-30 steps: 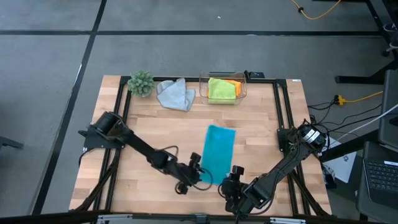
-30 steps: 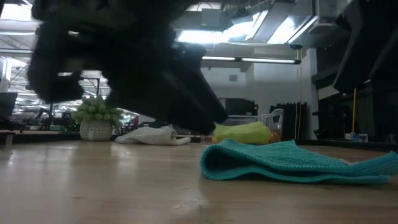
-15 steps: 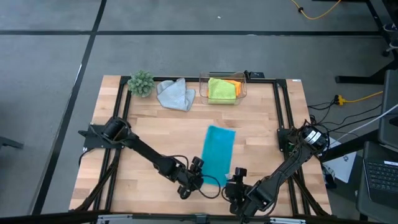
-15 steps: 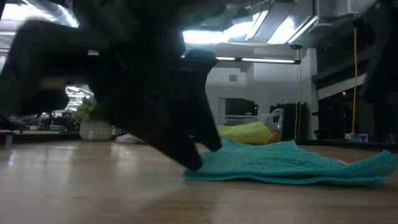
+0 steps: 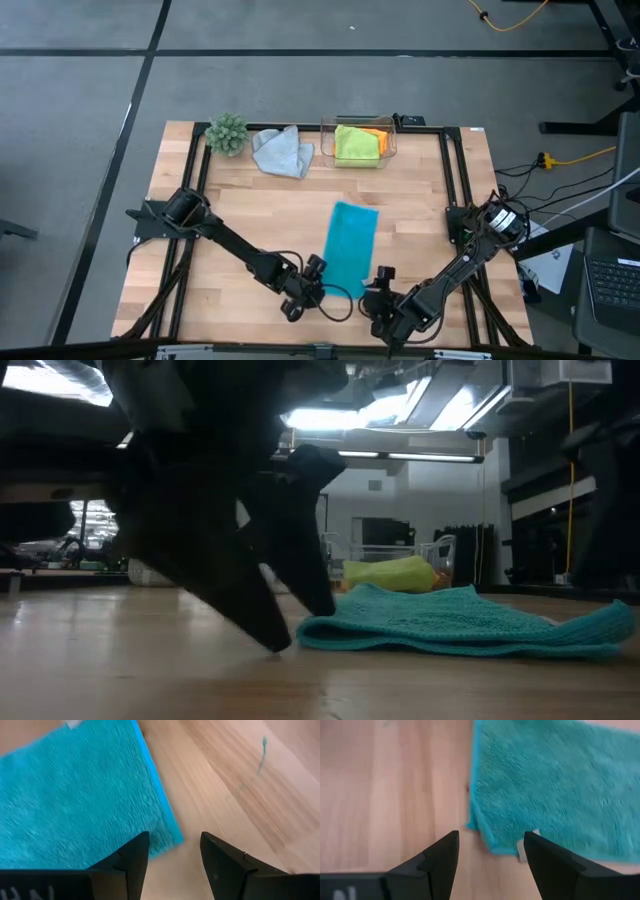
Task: Fold microfiber towels
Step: Fold the blue microfiber cloth
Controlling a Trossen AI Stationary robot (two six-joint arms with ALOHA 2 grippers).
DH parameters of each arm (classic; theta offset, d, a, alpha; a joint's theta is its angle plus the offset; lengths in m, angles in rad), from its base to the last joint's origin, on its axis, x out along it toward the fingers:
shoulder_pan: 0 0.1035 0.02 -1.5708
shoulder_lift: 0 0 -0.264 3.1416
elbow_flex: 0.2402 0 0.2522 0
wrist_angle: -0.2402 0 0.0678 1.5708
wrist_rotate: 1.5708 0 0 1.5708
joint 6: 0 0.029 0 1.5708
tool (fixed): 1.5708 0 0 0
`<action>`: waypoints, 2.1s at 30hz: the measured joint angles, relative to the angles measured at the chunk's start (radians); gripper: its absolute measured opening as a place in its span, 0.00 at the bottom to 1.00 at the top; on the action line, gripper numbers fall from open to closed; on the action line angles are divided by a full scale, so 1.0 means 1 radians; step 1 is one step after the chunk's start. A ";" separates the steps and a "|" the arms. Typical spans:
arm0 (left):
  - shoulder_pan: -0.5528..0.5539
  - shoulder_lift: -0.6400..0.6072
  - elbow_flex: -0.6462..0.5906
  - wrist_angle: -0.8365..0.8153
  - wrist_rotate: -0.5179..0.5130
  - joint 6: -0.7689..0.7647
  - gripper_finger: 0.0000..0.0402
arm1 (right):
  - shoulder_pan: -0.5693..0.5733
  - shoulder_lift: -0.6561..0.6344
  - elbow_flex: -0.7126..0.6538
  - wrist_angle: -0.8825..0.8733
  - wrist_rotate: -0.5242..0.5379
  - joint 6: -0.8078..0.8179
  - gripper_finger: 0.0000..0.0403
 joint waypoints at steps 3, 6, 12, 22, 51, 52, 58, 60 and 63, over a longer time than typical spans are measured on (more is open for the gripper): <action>0.005 0.000 0.000 -0.009 0.007 -0.025 0.43 | -0.001 0.000 0.001 0.054 -0.021 -0.056 0.56; 0.010 0.000 0.000 -0.005 0.007 -0.027 0.43 | -0.008 0.000 0.001 0.076 -0.022 -0.083 0.55; 0.023 0.006 0.000 0.004 -0.038 -0.027 0.43 | -0.040 0.000 -0.043 0.122 -0.033 -0.076 0.50; 0.027 0.023 0.002 0.020 -0.022 -0.024 0.43 | -0.050 0.000 -0.134 0.317 -0.078 -0.134 0.49; 0.039 0.032 -0.002 0.063 -0.049 -0.019 0.05 | -0.073 0.000 -0.134 0.243 -0.043 -0.079 0.04; 0.040 0.033 -0.002 0.063 -0.056 -0.019 0.02 | -0.074 0.000 -0.134 0.243 -0.043 -0.078 0.04; 0.038 0.023 -0.005 0.047 -0.156 -0.019 0.00 | -0.074 0.002 -0.125 0.236 -0.032 -0.078 0.02; 0.035 0.004 -0.004 0.052 -0.159 -0.019 0.00 | -0.074 0.003 -0.102 0.219 -0.021 -0.086 0.02; 0.017 -0.035 -0.003 0.055 -0.161 -0.023 0.00 | -0.071 0.003 -0.042 0.166 -0.001 -0.105 0.01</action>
